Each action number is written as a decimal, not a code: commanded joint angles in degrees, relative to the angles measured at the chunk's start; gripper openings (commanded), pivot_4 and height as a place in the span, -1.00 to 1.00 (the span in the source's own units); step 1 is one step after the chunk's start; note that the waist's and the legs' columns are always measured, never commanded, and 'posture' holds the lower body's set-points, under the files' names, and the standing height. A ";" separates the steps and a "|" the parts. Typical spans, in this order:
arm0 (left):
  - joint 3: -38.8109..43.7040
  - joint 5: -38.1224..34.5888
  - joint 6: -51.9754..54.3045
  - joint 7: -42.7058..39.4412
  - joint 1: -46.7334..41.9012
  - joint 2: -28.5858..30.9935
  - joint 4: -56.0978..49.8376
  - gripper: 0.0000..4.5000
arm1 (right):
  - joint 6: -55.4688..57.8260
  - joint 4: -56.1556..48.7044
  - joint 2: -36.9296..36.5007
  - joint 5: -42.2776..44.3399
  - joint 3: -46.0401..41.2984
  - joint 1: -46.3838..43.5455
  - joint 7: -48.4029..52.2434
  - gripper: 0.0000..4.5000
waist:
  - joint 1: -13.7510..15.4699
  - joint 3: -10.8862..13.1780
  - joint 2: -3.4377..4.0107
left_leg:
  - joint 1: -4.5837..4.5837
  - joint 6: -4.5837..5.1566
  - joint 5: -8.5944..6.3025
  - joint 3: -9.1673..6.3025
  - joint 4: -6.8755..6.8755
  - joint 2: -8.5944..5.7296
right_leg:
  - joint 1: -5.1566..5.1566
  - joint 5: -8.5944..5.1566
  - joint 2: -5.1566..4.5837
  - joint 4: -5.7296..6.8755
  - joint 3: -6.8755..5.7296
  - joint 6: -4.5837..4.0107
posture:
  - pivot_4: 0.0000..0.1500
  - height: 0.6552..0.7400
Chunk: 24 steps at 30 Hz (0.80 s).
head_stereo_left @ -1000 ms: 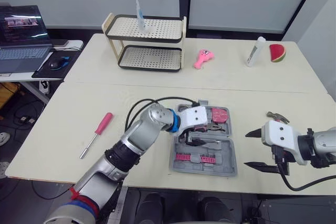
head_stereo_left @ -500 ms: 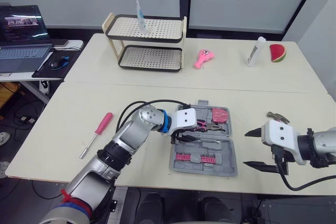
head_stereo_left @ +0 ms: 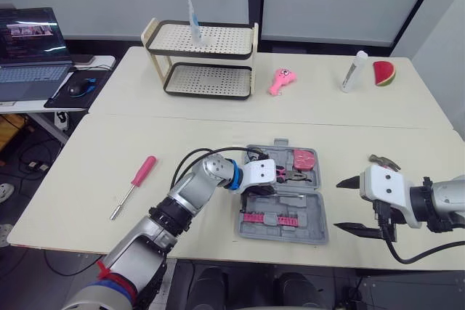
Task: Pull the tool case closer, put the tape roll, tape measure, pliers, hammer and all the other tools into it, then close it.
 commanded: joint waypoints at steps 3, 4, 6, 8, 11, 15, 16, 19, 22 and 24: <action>-0.95 1.93 -0.33 1.10 -0.18 -1.14 1.67 -1.00 | 0.43 -1.78 -0.68 1.13 -1.22 -1.10 0.10 1.00 | 0.04 -0.02 0.01 | 0.02 0.00 0.00 -0.01 0.00 0.00 | 0.02 0.00 0.00 0.01 0.00 0.00 | 1.00 1.00; -1.14 2.28 -0.09 1.31 0.00 -1.25 1.97 -1.00 | 0.43 -1.80 -0.78 1.16 -1.26 -1.09 0.12 1.00 | 0.05 -0.02 0.01 | 0.02 0.00 0.00 -0.01 0.00 0.00 | 0.03 0.00 0.00 0.01 0.00 0.00 | 1.00 1.00; -1.41 2.76 0.00 1.48 0.37 -1.35 2.36 -1.00 | 0.52 -1.92 -0.90 1.25 -1.43 -0.99 0.14 1.00 | 0.08 -0.03 0.01 | 0.04 0.00 0.00 -0.02 0.02 -0.01 | 0.06 0.00 -0.01 0.01 0.00 0.00 | 1.00 1.00; -1.41 2.90 0.19 1.43 0.67 -1.40 2.19 -1.00 | 0.62 -2.04 -0.94 1.31 -1.58 -0.90 0.17 1.00 | 0.13 -0.04 0.01 | 0.05 0.00 0.00 -0.03 0.02 -0.02 | 0.08 0.00 -0.02 0.00 0.00 0.00 | 1.00 1.00; -1.19 2.52 1.21 1.21 1.47 -1.45 1.00 -1.00 | 0.65 -1.95 -1.01 1.42 -1.57 -1.16 0.12 1.00 | 0.14 -0.05 0.02 | 0.05 0.00 0.00 -0.04 0.03 -0.03 | 0.09 0.00 -0.02 0.01 0.00 0.00 | 1.00 1.00; 0.59 1.35 3.00 1.27 1.39 -1.39 -1.37 -1.00 | -0.09 -1.46 -0.56 1.46 -1.62 -2.06 -0.17 1.00 | 0.13 -0.05 0.02 | 0.06 0.00 0.00 -0.04 0.03 -0.03 | 0.09 0.00 -0.02 0.01 0.00 0.00 | 1.00 1.00; 1.51 0.81 4.00 1.05 1.00 -1.02 -3.10 -1.00 | -0.34 -1.21 -0.23 1.57 -1.71 -2.61 -0.34 1.00 | 0.12 -0.05 0.02 | 0.06 0.00 0.00 -0.04 0.03 -0.02 | 0.09 0.00 -0.02 0.02 0.00 0.00 | 1.00 1.00; 4.86 -1.26 8.12 1.23 -0.15 0.17 -8.76 -1.00 | -0.35 -0.79 1.05 2.18 -2.17 -4.30 -1.43 1.00 | -0.02 -0.03 0.00 | 0.03 0.00 0.00 -0.03 0.04 -0.02 | 0.05 0.00 -0.02 0.03 0.00 0.00 | 1.00 1.00; 10.18 -4.65 12.63 1.75 -0.39 2.29 -15.41 -1.00 | -0.22 -0.49 2.50 2.90 -2.76 -5.77 -2.67 1.00 | -0.04 -0.03 0.00 | -0.01 0.00 0.00 -0.05 0.03 0.02 | 0.00 0.00 0.00 0.05 0.01 0.00 | 1.00 1.00; 16.08 -8.63 16.27 2.18 1.26 4.46 -20.44 -1.00 | -0.34 0.06 3.41 3.04 -3.93 -6.41 -3.59 1.00 | -0.10 -0.03 0.00 | -0.01 0.00 0.00 -0.07 0.03 0.03 | -0.01 0.00 0.00 0.05 0.03 0.00 | 1.00 1.00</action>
